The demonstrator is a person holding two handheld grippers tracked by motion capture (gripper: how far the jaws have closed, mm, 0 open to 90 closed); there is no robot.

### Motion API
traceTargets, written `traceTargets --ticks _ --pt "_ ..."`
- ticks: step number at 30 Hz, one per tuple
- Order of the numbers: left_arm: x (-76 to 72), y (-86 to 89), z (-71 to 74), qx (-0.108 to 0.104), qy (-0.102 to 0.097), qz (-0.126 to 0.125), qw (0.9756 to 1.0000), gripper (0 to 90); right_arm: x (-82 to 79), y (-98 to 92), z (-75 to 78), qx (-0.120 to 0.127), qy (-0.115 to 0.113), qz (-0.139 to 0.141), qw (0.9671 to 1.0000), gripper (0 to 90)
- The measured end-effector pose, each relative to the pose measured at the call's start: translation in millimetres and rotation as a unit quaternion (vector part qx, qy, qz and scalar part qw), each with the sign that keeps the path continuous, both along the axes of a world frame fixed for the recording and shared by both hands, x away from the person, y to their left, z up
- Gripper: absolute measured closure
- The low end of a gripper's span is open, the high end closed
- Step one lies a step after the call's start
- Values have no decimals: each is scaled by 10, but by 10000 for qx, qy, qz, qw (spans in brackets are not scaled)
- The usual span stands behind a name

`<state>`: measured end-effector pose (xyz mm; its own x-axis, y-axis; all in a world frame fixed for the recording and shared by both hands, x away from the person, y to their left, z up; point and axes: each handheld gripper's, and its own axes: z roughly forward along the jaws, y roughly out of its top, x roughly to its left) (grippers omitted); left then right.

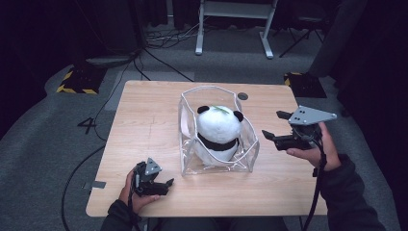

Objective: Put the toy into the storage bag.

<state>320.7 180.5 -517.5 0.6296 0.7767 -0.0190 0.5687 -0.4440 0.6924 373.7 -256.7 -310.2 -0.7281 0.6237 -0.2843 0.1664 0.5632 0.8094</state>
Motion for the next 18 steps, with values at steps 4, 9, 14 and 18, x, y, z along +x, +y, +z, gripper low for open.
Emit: traceTargets --ticks 4,9,14,18 --pt "0 0 0 1 1 -2 10000 170 -15 -36 -23 -6 14 -23 10000 228" --pt "0 0 0 0 0 0 10000 170 -28 -79 -64 -46 23 -53 10000 227" --pt "0 0 0 0 1 0 10000 170 -33 -118 -105 -77 58 -80 9999 227" --pt "0 0 0 0 0 1 10000 170 -34 -141 -156 -118 102 -98 9998 227"
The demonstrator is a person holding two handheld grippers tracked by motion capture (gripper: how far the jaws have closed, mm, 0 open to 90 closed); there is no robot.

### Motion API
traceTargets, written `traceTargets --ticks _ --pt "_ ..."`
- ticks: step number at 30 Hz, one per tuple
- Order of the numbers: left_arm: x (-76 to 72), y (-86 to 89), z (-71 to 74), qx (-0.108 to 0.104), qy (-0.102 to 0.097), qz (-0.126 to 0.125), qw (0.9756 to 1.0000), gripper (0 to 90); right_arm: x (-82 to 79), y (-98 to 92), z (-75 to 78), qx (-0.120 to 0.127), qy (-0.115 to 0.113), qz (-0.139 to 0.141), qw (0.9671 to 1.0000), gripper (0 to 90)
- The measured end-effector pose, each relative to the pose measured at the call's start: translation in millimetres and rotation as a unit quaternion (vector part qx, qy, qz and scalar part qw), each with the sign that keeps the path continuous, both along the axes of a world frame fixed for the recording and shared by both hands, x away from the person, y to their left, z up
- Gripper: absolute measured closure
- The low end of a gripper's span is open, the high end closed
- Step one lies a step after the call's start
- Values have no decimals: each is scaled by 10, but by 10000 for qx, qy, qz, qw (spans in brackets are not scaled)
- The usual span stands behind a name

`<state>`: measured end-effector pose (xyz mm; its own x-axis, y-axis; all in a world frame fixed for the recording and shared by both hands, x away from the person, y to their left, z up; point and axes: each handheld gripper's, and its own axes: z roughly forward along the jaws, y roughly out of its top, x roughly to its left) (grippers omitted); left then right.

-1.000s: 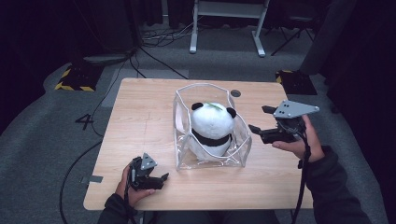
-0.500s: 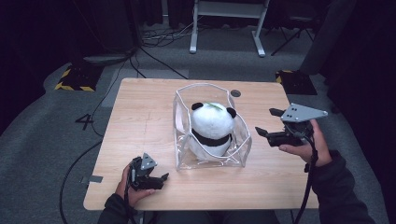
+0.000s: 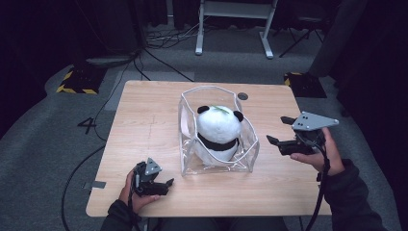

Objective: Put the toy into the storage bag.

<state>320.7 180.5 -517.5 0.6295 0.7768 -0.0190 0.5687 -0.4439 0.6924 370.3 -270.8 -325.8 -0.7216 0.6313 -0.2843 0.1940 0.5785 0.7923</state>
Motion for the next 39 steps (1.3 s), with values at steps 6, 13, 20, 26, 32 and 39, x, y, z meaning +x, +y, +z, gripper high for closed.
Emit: traceTargets --ticks 6,13,20,26,32,39 --pt "0 0 0 0 0 0 10000 170 -5 -34 -84 -51 28 -29 10000 227" --pt "0 0 0 2 0 -2 10000 170 1 -84 -180 -67 86 -123 9999 228" --pt "0 1 0 4 -1 -5 10000 170 -1 -119 -274 -137 140 -148 9997 227" --pt "0 0 0 -1 0 0 10000 170 -4 -152 -346 -190 181 -186 9995 228" --pt "0 0 0 1 1 0 10000 170 0 -170 -453 -287 277 -199 9990 227" --pt "0 0 0 1 1 -2 10000 170 -16 -194 -612 -393 359 -218 9983 229"
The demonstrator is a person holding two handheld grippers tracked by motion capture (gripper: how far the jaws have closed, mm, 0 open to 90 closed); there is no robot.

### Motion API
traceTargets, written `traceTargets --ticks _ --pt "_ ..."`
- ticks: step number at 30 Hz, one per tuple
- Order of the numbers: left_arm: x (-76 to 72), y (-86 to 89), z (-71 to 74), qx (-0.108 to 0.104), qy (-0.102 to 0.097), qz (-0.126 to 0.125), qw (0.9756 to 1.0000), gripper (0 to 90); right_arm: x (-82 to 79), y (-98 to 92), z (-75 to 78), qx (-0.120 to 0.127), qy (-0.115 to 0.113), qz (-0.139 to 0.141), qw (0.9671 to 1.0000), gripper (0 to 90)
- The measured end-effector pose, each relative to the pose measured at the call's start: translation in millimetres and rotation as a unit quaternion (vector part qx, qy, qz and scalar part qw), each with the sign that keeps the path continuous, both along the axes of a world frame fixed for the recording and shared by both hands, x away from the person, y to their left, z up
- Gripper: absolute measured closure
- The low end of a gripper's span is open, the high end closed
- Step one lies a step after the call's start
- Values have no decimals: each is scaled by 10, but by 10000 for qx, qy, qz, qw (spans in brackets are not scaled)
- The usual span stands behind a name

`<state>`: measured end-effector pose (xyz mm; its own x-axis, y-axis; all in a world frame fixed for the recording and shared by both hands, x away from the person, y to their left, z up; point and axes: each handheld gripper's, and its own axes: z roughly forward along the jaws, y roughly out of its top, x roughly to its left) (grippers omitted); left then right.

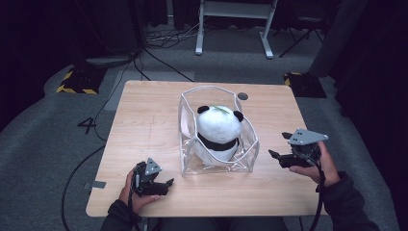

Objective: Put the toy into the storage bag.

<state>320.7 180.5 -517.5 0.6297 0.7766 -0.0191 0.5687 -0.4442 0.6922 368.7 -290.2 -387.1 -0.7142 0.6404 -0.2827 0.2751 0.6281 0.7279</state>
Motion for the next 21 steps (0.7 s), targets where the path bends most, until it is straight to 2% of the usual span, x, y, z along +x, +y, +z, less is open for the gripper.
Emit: traceTargets --ticks 10,21 --pt "0 0 0 0 0 -1 10000 170 -48 -83 -263 -67 280 -38 9996 231" --pt "1 -1 0 2 1 7 10000 170 -116 -181 -493 -248 404 -123 9988 232"
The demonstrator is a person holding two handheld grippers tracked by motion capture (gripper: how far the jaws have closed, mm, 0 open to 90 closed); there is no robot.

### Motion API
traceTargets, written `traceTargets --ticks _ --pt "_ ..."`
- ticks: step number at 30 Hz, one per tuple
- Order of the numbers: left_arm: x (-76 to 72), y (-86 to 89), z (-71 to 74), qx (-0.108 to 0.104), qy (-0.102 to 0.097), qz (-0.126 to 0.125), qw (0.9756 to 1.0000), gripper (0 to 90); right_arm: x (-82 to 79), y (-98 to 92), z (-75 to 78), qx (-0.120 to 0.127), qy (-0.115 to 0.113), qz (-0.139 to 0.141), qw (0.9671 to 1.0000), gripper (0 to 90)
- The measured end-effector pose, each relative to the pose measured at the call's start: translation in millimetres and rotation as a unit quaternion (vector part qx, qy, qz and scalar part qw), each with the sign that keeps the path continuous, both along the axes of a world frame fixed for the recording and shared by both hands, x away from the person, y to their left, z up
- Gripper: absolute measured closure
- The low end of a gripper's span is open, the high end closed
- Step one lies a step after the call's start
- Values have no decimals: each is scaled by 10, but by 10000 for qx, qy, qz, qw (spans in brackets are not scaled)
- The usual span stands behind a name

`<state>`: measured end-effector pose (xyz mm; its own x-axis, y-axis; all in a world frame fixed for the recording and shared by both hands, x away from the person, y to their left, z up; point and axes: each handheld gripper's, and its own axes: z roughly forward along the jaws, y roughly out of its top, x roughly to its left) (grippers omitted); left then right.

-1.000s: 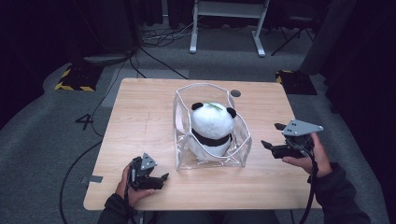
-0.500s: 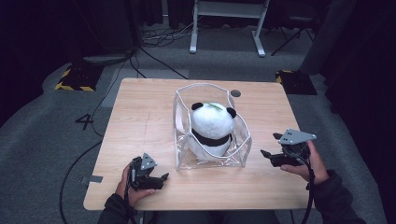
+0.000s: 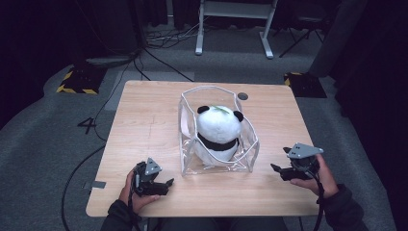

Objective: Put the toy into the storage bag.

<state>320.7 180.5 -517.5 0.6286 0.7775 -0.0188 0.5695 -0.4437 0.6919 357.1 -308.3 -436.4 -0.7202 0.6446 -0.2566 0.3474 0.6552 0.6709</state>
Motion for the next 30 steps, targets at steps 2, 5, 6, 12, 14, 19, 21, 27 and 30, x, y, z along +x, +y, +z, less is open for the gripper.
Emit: traceTargets --ticks 2,5,6,12,14,19,21,27,30 --pt "0 -1 0 -1 0 2 10000 170 -12 -27 -31 18 33 -12 10000 232" --pt "1 -1 0 0 -1 1 10000 170 -32 -67 -73 89 75 -28 9999 231" --pt "0 -1 0 -1 2 4 10000 170 -38 -76 -81 105 114 -28 9999 230" --pt "0 -1 0 0 2 4 10000 170 -87 -143 -164 166 177 -75 9997 232" --pt "0 -1 0 -2 0 2 10000 170 -106 -167 -192 173 222 -83 9996 231" --pt "0 -1 0 -2 0 2 10000 170 -143 -219 -256 207 286 -108 9993 231" --pt "0 -1 0 0 2 4 10000 170 -153 -248 -282 228 287 -121 9993 230" --pt "0 -1 0 -1 2 4 10000 170 -166 -320 -377 284 367 -109 9989 229" --pt "0 -1 0 -1 1 5 10000 170 -170 -363 -427 326 394 -131 9986 229"
